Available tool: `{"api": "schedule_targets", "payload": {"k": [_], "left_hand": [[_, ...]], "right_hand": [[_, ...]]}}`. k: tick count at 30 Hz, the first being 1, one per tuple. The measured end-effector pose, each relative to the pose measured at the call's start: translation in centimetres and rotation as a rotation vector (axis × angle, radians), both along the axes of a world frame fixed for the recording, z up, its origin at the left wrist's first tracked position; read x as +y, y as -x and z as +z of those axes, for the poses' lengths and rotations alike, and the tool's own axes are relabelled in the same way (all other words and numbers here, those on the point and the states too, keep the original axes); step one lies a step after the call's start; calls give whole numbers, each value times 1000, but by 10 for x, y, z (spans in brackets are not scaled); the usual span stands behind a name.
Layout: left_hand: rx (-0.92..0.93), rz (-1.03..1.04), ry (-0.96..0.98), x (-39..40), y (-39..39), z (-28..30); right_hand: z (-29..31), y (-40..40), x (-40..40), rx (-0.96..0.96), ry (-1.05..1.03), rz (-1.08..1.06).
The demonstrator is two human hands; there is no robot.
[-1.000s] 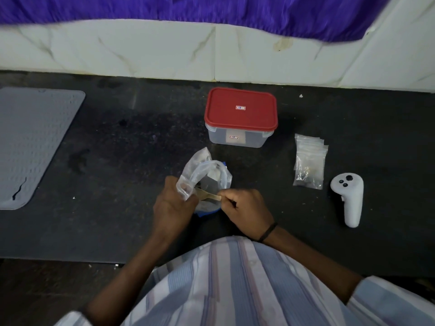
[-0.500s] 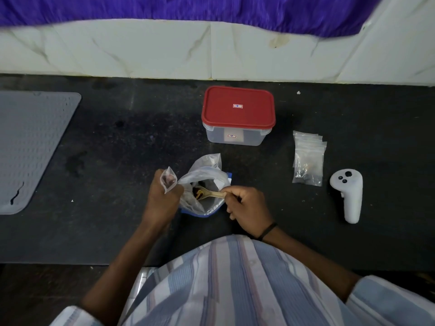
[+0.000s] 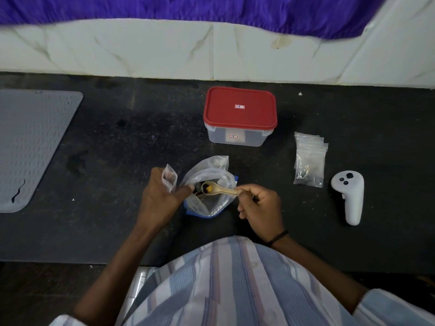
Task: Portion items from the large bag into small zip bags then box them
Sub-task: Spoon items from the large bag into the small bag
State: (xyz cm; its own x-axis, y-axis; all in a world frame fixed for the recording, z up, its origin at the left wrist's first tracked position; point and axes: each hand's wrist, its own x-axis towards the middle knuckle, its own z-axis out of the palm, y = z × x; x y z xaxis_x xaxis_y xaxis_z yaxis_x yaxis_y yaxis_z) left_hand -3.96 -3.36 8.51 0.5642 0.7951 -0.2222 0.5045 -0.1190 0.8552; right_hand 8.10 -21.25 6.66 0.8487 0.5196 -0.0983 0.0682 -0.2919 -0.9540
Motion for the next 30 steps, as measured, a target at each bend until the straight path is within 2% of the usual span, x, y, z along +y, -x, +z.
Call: {"api": "schedule_targets", "payload": {"k": [4,7,12,17,22,25,27,30], "left_hand": [[-127,11,-235,-1,10,5],[-210,-65,-368,-4,11,12],[-256,-192,-418,-17,4,23],[-158,-223,-416,-24,0,18],[-134,-258,-444,-27,-3,14],[-138,-283,-509,-31,-4,16],[-144,-297,-543,-33,-4,14],[-178,-288,-506,-33,-3,15]], "right_hand": [[9,-1,-4,41,-55,-55],[20,-3,-11,83,-110,-88],[56,-3,-24,106,-207,-101],[90,1,-24,171,-300,-90],[110,9,-17,143,-223,26],[110,15,-11,-60,-105,124],[111,17,-8,-377,-23,215],[112,19,-3,-879,143,481]]}}
